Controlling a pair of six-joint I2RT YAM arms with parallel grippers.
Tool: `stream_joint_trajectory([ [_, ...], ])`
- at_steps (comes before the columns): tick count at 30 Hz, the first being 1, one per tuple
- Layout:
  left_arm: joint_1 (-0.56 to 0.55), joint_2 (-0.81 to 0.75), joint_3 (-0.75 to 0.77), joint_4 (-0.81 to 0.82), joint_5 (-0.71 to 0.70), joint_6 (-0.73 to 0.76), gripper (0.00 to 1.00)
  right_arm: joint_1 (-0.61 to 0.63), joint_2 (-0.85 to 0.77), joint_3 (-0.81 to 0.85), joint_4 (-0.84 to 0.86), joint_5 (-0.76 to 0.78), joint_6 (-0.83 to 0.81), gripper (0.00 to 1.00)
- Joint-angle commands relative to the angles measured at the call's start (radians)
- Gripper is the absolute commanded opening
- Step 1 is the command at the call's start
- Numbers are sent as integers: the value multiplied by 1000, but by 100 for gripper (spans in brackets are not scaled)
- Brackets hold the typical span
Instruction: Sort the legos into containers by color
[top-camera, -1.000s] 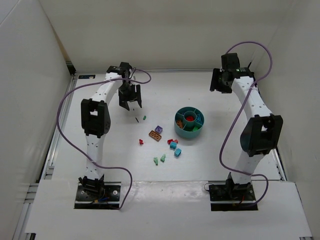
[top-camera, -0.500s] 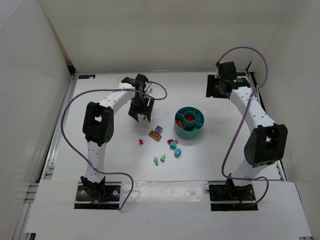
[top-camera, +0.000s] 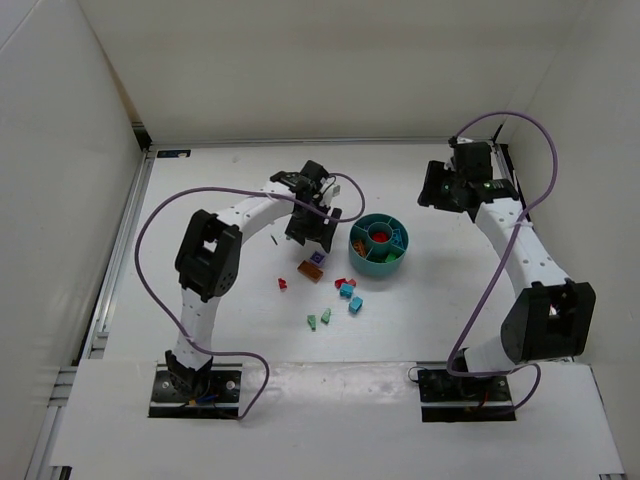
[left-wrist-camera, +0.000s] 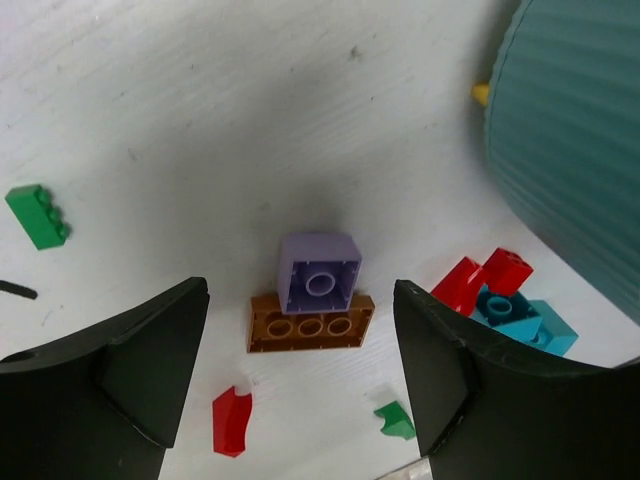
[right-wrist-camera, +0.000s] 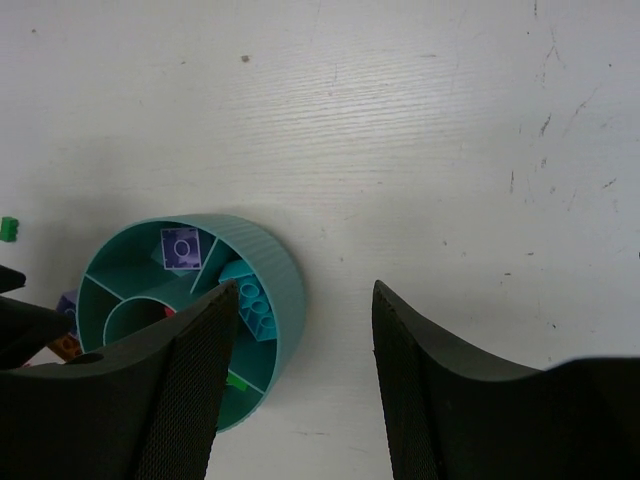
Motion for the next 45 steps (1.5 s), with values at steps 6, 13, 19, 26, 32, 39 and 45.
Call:
stream_joint_trajectory([
  [6,-52,-12,-3,52,-159,6,86,-56,-22,7,36,-84,5,60],
  [13,-54,5,-29,81,-161,16,81,-85,-22,11,23,-116,2,60],
  [19,-72,22,-35,97,-173,10,81,-85,-25,16,9,-116,-10,60],
  [26,-77,86,-5,35,-136,-26,71,-102,-63,-18,20,-113,-11,60],
  [32,-78,77,8,22,-147,-36,57,-108,-70,-24,24,-118,-11,60],
  [39,-80,57,-29,15,-135,-57,41,-93,-65,-22,30,-107,-15,60],
  [45,-80,45,55,-26,-161,-51,37,-90,-71,-24,43,-106,-8,60],
])
